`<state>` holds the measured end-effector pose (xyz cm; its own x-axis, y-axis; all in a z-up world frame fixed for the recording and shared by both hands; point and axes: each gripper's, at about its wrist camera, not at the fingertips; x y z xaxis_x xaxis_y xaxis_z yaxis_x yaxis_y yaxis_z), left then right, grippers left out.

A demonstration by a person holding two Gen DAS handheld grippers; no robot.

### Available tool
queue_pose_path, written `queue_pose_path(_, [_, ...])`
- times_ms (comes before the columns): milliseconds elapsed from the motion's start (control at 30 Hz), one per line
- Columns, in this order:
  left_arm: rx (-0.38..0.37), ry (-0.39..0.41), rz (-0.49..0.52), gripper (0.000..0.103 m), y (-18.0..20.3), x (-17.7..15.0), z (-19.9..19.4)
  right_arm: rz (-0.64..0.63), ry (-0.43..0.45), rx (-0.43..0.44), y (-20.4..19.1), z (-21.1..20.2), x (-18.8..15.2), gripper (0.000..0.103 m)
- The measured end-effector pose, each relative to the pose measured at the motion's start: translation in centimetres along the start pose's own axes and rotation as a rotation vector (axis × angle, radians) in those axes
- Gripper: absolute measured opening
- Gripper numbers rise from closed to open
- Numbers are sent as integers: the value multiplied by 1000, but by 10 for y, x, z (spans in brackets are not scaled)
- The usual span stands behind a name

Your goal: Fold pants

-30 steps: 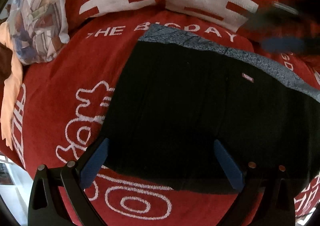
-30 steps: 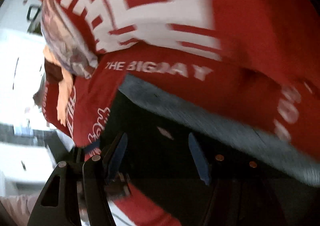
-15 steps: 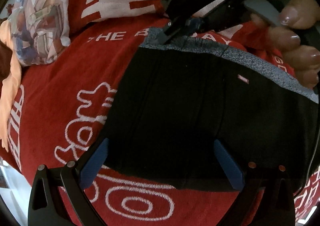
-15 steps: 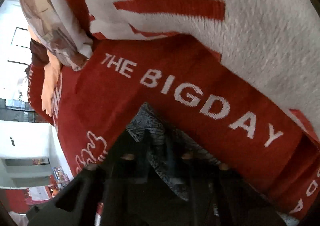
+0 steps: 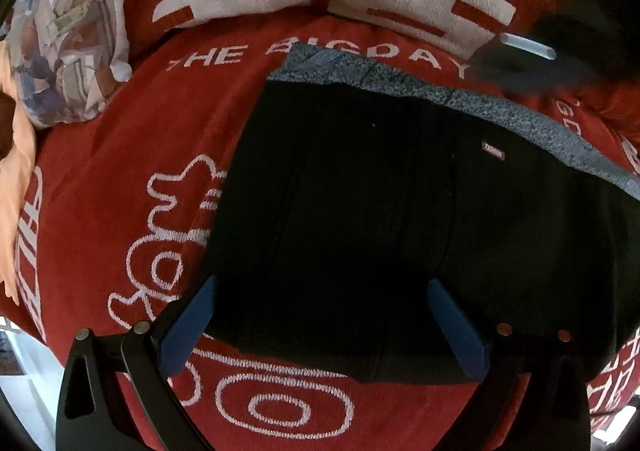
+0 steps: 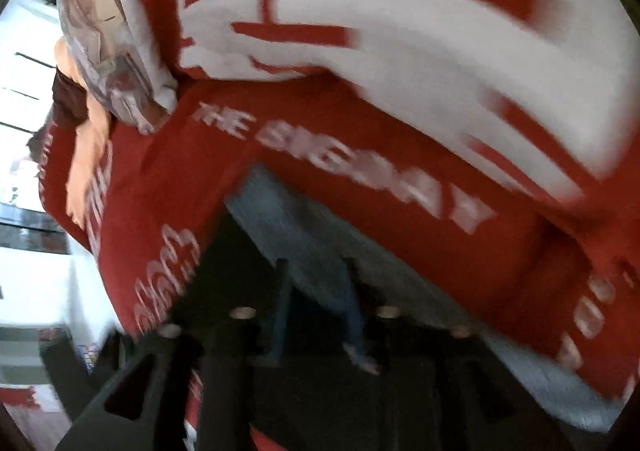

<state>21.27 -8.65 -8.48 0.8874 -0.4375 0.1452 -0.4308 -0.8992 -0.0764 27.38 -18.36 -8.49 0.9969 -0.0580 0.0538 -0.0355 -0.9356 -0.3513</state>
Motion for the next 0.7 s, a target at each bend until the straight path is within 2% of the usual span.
queue_pose_path(133, [19,-22,5,103,3,6,3,189,-1,0,59,-28,-66,67])
queue_pose_path(300, [62,-74,5,103,11,10,-8,434,-70,-25,132,-24,-169,67])
queue_pose_path(333, [61,-75,12,103,19,8,-15,459,-79,-27,140,-22,-184,67])
queue_pose_path(400, [61,-64,49,103,36,0,-28,485,4,44,151,-40,-216,66])
queue_pose_path(500, [69,-56,130,103,71,-9,-42,535,21,79,157,-59,-246,67])
queue_pose_path(700, [-13,-96,205,103,147,-15,-53,657,55,164,177,-79,-300,68])
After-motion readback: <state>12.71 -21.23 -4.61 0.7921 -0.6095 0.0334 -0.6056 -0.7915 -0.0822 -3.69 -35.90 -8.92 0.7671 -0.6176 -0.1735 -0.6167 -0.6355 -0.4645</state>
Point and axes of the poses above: each gripper's, at about its wrist camera, not at the fingertips, and z roughly the way its jaws point, y to its right, x to its top, and after that the axes turned 4 degrees about -y, right-handed
